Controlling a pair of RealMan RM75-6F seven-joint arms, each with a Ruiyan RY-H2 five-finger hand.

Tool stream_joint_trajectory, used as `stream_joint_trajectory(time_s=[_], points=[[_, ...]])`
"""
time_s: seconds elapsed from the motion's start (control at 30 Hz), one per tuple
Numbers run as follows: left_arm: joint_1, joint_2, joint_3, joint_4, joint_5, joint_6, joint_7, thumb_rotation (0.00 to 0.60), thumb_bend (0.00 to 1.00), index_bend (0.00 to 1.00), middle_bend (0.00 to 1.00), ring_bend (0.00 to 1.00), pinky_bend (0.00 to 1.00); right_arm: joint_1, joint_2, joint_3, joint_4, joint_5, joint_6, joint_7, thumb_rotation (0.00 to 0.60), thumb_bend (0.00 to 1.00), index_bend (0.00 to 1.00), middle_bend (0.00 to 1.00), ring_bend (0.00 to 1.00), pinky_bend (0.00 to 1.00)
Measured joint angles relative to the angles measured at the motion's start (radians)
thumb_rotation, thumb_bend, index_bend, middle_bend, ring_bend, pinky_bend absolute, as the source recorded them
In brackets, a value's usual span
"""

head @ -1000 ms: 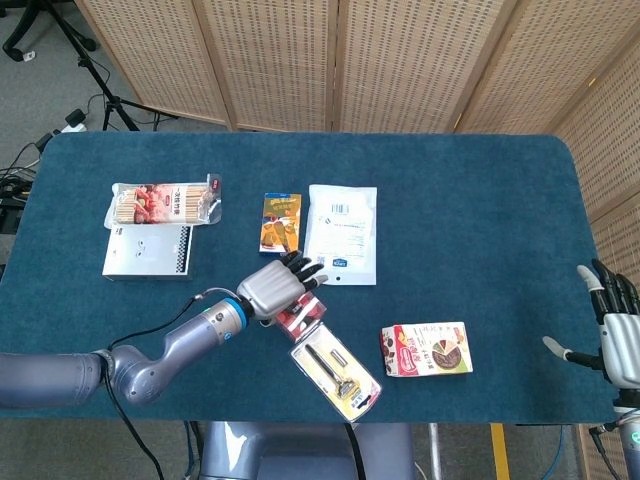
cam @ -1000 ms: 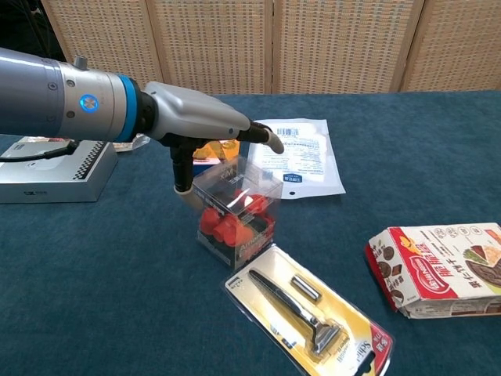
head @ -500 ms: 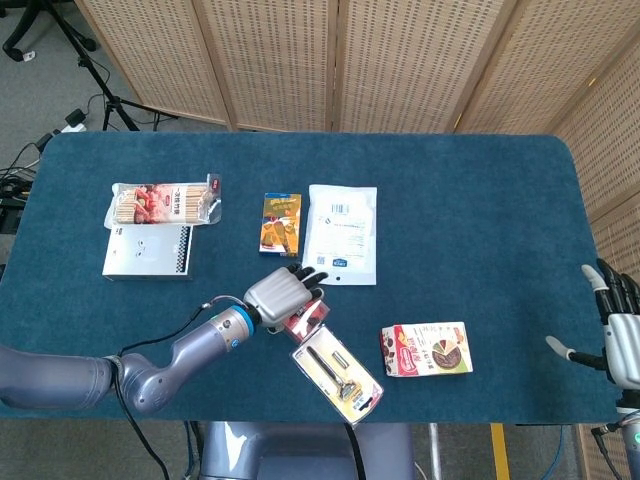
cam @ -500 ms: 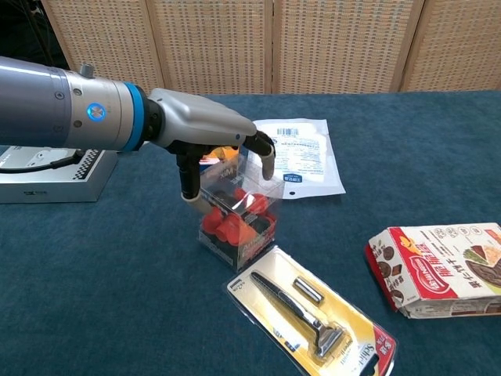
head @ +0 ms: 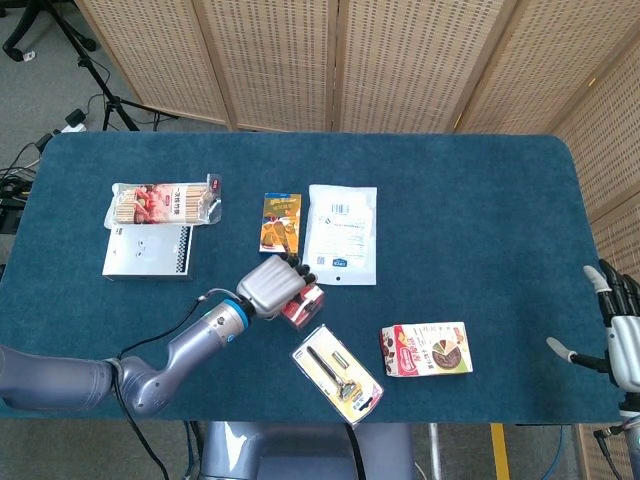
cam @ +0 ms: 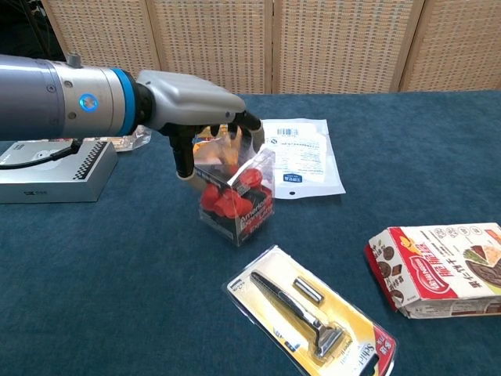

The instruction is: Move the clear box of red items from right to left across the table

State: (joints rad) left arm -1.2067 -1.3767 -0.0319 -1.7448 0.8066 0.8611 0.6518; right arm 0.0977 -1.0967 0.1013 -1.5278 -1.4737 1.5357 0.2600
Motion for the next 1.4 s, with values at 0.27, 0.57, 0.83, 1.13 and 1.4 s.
stream_joint_trajectory(time_s=[0.27, 0.57, 0.83, 1.13, 1.4], points=[[0.018, 0.078, -0.015, -0.019, -0.008, 0.021, -0.014, 0.6, 0.39, 0.69, 0.31, 0.27, 0.31, -0.003, 0.001, 0.001, -0.008, -0.004, -0.002, -0.014, 0.6, 0.03, 0.0, 0.0, 0.0, 0.0], [0.059, 0.221, -0.01, -0.07, -0.012, 0.056, -0.019, 0.6, 0.38, 0.69, 0.31, 0.27, 0.31, -0.004, 0.001, 0.002, -0.017, -0.007, -0.01, -0.03, 0.6, 0.03, 0.0, 0.0, 0.0, 0.0], [0.139, 0.32, 0.015, -0.062, 0.017, 0.056, -0.089, 0.6, 0.38, 0.69, 0.31, 0.27, 0.31, -0.004, -0.002, 0.003, -0.023, -0.008, -0.016, -0.046, 0.6, 0.03, 0.0, 0.0, 0.0, 0.0], [0.217, 0.373, 0.041, 0.019, 0.076, 0.046, -0.153, 0.6, 0.38, 0.69, 0.31, 0.27, 0.31, 0.0, -0.007, 0.005, -0.026, -0.004, -0.028, -0.063, 0.6, 0.03, 0.0, 0.0, 0.0, 0.0], [0.293, 0.403, 0.053, 0.105, 0.148, 0.052, -0.23, 0.6, 0.38, 0.69, 0.31, 0.27, 0.31, 0.0, -0.009, 0.008, -0.027, 0.0, -0.031, -0.071, 0.6, 0.03, 0.0, 0.0, 0.0, 0.0]])
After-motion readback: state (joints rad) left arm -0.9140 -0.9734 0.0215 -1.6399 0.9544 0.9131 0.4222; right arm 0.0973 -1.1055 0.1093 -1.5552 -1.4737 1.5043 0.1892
